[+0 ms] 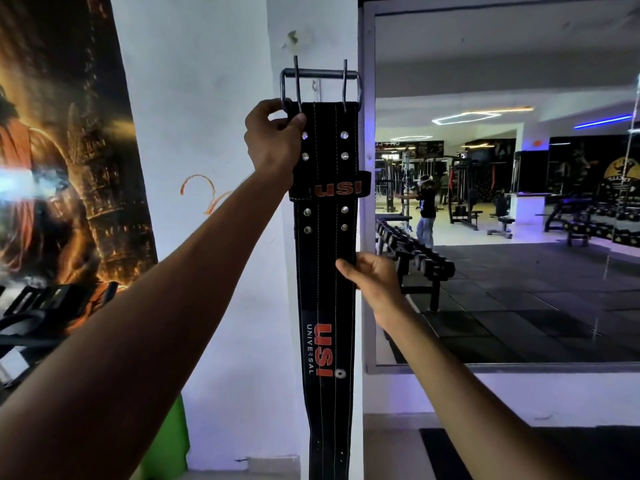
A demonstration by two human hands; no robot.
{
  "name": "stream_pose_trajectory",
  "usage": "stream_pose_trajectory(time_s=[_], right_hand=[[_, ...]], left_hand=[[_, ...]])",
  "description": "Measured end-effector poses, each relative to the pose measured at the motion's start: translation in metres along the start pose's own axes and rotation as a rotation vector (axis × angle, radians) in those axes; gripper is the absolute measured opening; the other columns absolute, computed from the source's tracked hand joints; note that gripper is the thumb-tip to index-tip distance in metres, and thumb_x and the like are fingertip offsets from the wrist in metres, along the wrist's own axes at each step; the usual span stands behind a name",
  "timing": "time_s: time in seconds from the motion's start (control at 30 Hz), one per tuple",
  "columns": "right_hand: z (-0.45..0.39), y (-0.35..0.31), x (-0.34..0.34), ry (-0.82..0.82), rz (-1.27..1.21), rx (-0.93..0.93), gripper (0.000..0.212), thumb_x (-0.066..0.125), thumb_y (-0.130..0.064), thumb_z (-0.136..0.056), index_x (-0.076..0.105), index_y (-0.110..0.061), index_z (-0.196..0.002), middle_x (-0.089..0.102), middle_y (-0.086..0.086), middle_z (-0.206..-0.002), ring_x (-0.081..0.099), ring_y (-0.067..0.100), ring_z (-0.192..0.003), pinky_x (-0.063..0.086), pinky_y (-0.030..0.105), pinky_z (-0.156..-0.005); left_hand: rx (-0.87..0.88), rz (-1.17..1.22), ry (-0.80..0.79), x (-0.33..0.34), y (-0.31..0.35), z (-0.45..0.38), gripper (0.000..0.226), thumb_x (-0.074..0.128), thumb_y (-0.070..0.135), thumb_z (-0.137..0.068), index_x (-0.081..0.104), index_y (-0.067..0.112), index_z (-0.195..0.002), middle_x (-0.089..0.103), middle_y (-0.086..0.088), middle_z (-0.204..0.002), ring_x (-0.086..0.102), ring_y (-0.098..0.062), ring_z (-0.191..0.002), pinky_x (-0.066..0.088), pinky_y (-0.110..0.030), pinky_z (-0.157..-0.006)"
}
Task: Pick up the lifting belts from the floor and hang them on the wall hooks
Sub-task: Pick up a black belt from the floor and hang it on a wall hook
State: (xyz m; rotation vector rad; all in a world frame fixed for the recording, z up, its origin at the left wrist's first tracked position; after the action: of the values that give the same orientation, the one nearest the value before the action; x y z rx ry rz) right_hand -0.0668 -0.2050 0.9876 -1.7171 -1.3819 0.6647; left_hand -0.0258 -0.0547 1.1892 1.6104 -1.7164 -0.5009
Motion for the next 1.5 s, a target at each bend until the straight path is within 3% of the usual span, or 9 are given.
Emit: stream_pose_trajectory(time_s=[0.17,0.33,0.43,0.53,0.7,0.83,1.07,1.33,1.5], right_hand=[[0.057,0.074,-0.005,-0.015,0.16,0.178,0.018,0.08,-0.017,-0.076,0.065,-0.007,-0.073,0.068,-0.006,-0.058,0.062,0.008,-0.058,0.05,0.015,-0.058],[0.07,0.078,-0.008,-0.08,0.215,0.204,0.018,0.082,-0.025,-0.072,0.07,-0.015,-0.081,0.074,-0.005,-0.069,0.07,0.016,-0.07,0.054,0.016,-0.061],[0.045,0.046,-0.008,-0.041,0.244,0.139,0.06,0.073,-0.058,-0.072,0.067,-0.001,-0.091,0.07,0.027,-0.088,0.063,0.045,-0.076,0.057,0.048,-0.074],[0.013,-0.017,-0.006,0.094,0.133,0.031,0.049,0.058,-0.049,-0.089,0.065,-0.003,-0.106,0.069,0.025,-0.102,0.067,0.032,-0.091,0.055,0.038,-0.087],[-0.051,-0.116,0.005,0.15,0.033,-0.09,0.023,0.052,-0.046,-0.095,0.064,-0.029,-0.087,0.07,0.008,-0.101,0.067,0.024,-0.1,0.052,0.042,-0.099],[-0.078,-0.148,0.017,0.126,0.104,-0.147,0.02,0.063,-0.035,-0.091,0.066,-0.019,-0.103,0.069,-0.007,-0.087,0.066,0.004,-0.08,0.055,0.017,-0.079],[-0.083,-0.147,0.021,0.137,0.104,-0.088,0.02,0.066,-0.008,-0.089,0.066,-0.011,-0.109,0.069,0.004,-0.083,0.066,0.02,-0.084,0.056,0.048,-0.091],[-0.079,-0.143,0.028,0.12,0.078,-0.114,0.023,0.068,-0.002,-0.086,0.066,0.004,-0.108,0.071,0.022,-0.109,0.062,0.016,-0.084,0.052,0.01,-0.06],[-0.086,-0.136,0.031,0.207,-0.013,-0.063,0.016,0.071,0.001,-0.082,0.071,-0.001,-0.097,0.071,0.015,-0.09,0.064,0.02,-0.083,0.056,0.045,-0.092]], left_hand=[[-0.041,0.017,0.043,-0.006,-0.005,-0.001,0.025,0.072,0.012,-0.083,0.067,0.017,-0.107,0.078,-0.011,-0.091,0.068,-0.017,-0.058,0.064,-0.05,-0.073],[-0.051,0.003,0.054,-0.007,-0.012,0.003,0.022,0.071,0.011,-0.084,0.066,0.018,-0.105,0.077,-0.009,-0.086,0.068,-0.018,-0.059,0.064,-0.05,-0.07],[-0.039,0.009,0.058,-0.01,-0.011,-0.001,0.022,0.071,0.013,-0.083,0.066,0.02,-0.103,0.076,-0.006,-0.082,0.069,-0.018,-0.061,0.064,-0.049,-0.074],[-0.046,0.055,0.013,-0.01,-0.011,0.001,0.023,0.07,0.008,-0.086,0.064,0.014,-0.108,0.074,-0.006,-0.08,0.066,-0.017,-0.056,0.06,-0.034,-0.058],[-0.079,0.111,-0.059,-0.008,-0.022,0.013,0.025,0.069,0.005,-0.088,0.063,0.008,-0.112,0.071,-0.008,-0.077,0.062,-0.017,-0.052,0.05,-0.026,-0.046],[-0.085,0.109,-0.098,-0.007,-0.026,0.02,0.028,0.069,0.005,-0.089,0.063,0.006,-0.116,0.071,-0.008,-0.078,0.064,-0.014,-0.053,0.05,-0.023,-0.046],[-0.088,0.084,-0.136,-0.02,-0.037,0.024,0.033,0.069,0.01,-0.091,0.062,0.009,-0.123,0.075,-0.01,-0.087,0.07,-0.017,-0.066,0.056,-0.027,-0.056],[-0.107,0.107,-0.162,-0.032,-0.052,0.031,0.029,0.067,0.006,-0.092,0.062,0.01,-0.121,0.072,-0.006,-0.084,0.067,-0.018,-0.066,0.057,-0.026,-0.054],[-0.091,0.06,-0.226,-0.033,-0.052,0.034,0.033,0.056,0.037,-0.1,0.065,0.012,-0.12,0.073,-0.002,-0.091,0.068,-0.011,-0.072,0.058,-0.027,-0.066]])
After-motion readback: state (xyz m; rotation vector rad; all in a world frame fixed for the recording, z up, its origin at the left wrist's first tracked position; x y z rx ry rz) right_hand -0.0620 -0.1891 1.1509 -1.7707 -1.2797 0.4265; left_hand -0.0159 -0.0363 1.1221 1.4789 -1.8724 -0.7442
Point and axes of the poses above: each hand's wrist, its own z-axis away from the middle knuckle, its own x-axis out of the palm, y = z × x, the point moved 1 cm from there along -z, towards the middle knuckle
